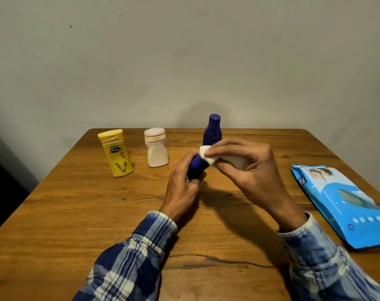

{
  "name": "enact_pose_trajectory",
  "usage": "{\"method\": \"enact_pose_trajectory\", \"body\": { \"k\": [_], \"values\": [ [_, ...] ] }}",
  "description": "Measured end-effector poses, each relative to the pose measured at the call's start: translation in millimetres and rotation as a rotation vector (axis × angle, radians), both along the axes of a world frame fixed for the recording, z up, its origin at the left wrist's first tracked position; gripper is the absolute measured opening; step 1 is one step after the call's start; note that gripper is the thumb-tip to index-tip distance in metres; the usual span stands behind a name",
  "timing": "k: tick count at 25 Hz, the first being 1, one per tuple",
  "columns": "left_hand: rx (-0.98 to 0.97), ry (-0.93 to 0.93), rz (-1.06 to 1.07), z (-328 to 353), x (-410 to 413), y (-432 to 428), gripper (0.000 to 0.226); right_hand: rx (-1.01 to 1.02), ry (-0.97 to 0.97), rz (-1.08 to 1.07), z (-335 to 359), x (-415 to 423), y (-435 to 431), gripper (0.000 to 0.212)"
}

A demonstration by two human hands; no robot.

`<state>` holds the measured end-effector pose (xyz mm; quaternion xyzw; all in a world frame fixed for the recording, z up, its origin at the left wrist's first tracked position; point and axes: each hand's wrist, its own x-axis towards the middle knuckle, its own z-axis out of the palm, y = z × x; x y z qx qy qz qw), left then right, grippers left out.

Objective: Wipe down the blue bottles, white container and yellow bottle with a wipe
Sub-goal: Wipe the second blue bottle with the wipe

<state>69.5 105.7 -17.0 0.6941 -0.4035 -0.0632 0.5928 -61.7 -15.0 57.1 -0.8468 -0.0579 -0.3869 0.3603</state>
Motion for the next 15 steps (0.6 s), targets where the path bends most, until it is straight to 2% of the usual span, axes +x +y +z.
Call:
{"method": "enact_pose_trajectory", "body": {
  "k": [2, 6, 11, 15],
  "values": [
    [-0.024, 0.018, -0.01, 1, 1, 1, 0.066, 0.069, 0.008, 0.051, 5, -4, -3, 0.023],
    [-0.021, 0.039, -0.017, 3, 2, -1, 0.063, 0.328, -0.214, -0.157, 8, -6, -14, 0.019],
    [-0.065, 0.092, -0.083, 5, 1, 0, 0.061, 0.314, -0.054, 0.015, -7, 6, 3, 0.022],
    [-0.082, 0.135, -0.094, 6, -1, 0, 0.053, 0.799, -0.048, 0.082, -2, 4, -8, 0.02]
  ]
}}
